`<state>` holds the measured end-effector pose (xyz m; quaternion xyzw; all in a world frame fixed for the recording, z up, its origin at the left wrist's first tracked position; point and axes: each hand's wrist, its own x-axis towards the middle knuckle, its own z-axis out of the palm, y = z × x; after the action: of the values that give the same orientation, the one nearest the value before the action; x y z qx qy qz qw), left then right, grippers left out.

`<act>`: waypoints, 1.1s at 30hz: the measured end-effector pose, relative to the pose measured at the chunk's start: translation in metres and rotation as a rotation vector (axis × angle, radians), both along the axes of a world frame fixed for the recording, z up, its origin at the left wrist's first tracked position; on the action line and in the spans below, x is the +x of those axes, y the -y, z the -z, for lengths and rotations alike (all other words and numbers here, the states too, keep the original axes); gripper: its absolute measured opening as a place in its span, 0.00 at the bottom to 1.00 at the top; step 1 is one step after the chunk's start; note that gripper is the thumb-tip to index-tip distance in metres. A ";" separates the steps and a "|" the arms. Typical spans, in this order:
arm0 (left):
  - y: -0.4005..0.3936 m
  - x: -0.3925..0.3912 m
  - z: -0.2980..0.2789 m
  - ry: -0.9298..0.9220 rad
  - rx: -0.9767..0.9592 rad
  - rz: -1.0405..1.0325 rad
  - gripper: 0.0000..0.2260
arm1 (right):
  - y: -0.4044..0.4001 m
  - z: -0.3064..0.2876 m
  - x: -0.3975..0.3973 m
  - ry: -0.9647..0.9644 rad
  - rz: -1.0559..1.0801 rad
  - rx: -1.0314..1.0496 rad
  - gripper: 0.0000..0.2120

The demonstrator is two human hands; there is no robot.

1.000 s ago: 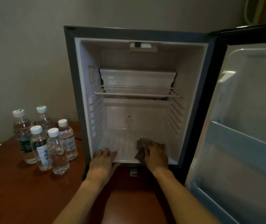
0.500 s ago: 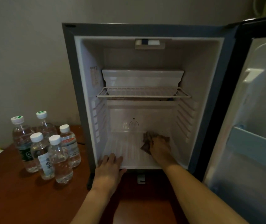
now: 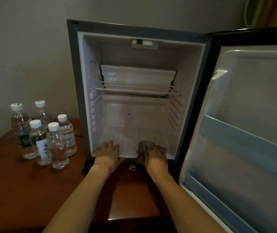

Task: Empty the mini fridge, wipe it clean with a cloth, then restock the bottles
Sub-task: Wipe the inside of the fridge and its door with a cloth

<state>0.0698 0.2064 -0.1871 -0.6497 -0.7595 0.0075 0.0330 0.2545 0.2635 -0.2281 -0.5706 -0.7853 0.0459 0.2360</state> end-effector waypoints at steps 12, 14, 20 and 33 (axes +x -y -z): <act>-0.024 0.027 0.000 0.004 -0.022 0.216 0.26 | -0.027 -0.026 -0.006 0.038 0.132 -0.070 0.14; -0.024 0.026 -0.001 -0.004 -0.027 0.223 0.26 | -0.039 -0.025 -0.010 -0.010 0.133 -0.047 0.13; -0.023 0.028 0.002 0.023 -0.012 0.190 0.26 | -0.078 -0.042 -0.019 -0.006 0.150 -0.064 0.15; -0.026 0.032 -0.004 0.058 -0.081 0.169 0.25 | -0.048 -0.025 -0.010 0.017 0.133 -0.089 0.13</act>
<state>0.1020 0.2326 -0.1835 -0.7122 -0.7016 0.0164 -0.0148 0.2447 0.3112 -0.2029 -0.6317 -0.7449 0.0602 0.2063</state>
